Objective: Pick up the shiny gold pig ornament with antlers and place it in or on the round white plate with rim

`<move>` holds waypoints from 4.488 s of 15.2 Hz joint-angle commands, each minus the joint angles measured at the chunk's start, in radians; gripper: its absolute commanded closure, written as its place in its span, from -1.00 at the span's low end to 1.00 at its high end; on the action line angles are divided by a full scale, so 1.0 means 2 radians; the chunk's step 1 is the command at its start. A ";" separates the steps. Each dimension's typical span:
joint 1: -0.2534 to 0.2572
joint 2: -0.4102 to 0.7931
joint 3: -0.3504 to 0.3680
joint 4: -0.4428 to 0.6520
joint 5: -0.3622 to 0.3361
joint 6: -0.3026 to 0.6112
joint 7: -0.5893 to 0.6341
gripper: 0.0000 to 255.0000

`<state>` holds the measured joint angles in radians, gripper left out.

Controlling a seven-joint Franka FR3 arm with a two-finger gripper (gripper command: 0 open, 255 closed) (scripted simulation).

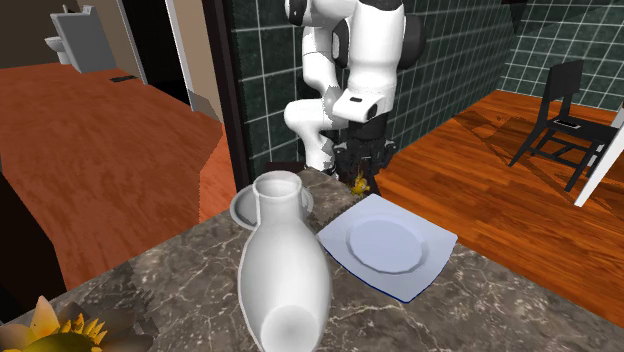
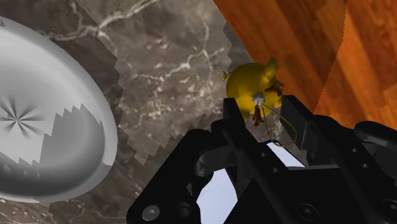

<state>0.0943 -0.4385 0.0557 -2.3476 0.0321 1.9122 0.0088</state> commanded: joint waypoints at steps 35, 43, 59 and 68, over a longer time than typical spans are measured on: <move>-0.065 0.094 -0.131 0.188 -0.040 -0.096 -0.181 1.00; -0.066 0.093 -0.133 0.134 -0.041 -0.042 -0.181 1.00; -0.066 0.095 -0.134 0.115 -0.041 -0.021 -0.181 -1.00; -0.065 0.093 -0.132 0.177 -0.040 -0.085 -0.181 -1.00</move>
<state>-0.0364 -0.2521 -0.2079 -1.9939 -0.0478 1.7432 -0.3531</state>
